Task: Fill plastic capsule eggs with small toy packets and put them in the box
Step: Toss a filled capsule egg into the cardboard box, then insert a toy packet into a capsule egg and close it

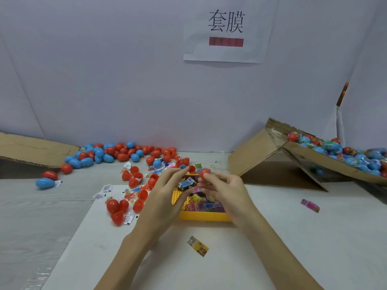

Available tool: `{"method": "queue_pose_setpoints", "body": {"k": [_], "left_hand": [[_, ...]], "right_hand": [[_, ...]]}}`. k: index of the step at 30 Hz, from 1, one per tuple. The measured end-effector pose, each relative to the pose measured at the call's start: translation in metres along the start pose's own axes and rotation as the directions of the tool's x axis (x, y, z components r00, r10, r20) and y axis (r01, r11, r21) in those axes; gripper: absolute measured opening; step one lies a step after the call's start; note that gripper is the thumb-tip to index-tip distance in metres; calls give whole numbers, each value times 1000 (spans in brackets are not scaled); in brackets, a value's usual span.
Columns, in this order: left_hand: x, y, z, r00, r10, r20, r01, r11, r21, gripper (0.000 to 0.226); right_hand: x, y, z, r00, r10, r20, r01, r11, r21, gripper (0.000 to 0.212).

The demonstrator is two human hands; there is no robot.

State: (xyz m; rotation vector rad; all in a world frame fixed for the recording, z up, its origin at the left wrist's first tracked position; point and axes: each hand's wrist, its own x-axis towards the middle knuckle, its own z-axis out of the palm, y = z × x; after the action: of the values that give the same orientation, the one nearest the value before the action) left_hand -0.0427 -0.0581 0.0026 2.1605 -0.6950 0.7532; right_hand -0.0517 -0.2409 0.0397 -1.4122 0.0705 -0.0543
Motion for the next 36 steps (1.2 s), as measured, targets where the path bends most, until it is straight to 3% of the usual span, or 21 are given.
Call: {"method": "queue_pose_setpoints", "body": {"k": [1, 3, 5, 8, 11, 17, 24, 26, 28, 30, 31, 34, 36], "left_hand": [[0, -3, 0, 1000, -17, -4, 17, 999, 45, 49], [0, -9, 1, 999, -43, 18, 40, 992, 120, 40], [-2, -15, 3, 994, -77, 81, 61, 982, 176, 32], [-5, -23, 7, 980, -133, 150, 103, 975, 197, 28], [-7, -28, 9, 972, -172, 162, 142, 973, 181, 29], [-5, -26, 11, 937, -268, 226, 240, 960, 142, 39], [4, -30, 8, 898, -308, 315, 265, 949, 173, 59], [13, -43, -3, 916, -310, 253, 283, 949, 139, 53], [25, -67, -24, 927, -361, 104, 343, 927, 153, 42], [35, -105, -52, 910, -413, -22, 397, 857, 328, 37], [39, -126, -69, 886, -459, -66, 436, 775, 459, 38], [32, -184, -120, 702, -676, -223, 570, 347, 745, 43], [18, -207, -145, 577, -762, -294, 631, 188, 753, 42]], "right_hand": [[10, -16, -13, 1000, 1, -7, 0, 982, 188, 31], [30, -55, -45, 995, -40, -87, 82, 828, 554, 39], [45, -88, -73, 976, -70, -204, 191, 722, 665, 51], [53, -90, -84, 985, -21, -173, 113, 831, 545, 49], [45, -52, -68, 998, 48, -36, -30, 916, 401, 36], [31, 16, -17, 974, 178, 139, -217, 904, 367, 25], [37, 32, -15, 969, 163, 187, -215, 930, 298, 25], [39, 34, -17, 967, 169, 193, -222, 928, 300, 25], [41, 36, -17, 965, 171, 199, -226, 926, 301, 25], [43, 36, -16, 964, 176, 199, -230, 929, 291, 24], [43, 37, -15, 964, 177, 198, -230, 931, 282, 24], [43, 37, -15, 964, 176, 202, -228, 935, 273, 24], [44, 38, -15, 963, 175, 203, -227, 935, 272, 24]]}}
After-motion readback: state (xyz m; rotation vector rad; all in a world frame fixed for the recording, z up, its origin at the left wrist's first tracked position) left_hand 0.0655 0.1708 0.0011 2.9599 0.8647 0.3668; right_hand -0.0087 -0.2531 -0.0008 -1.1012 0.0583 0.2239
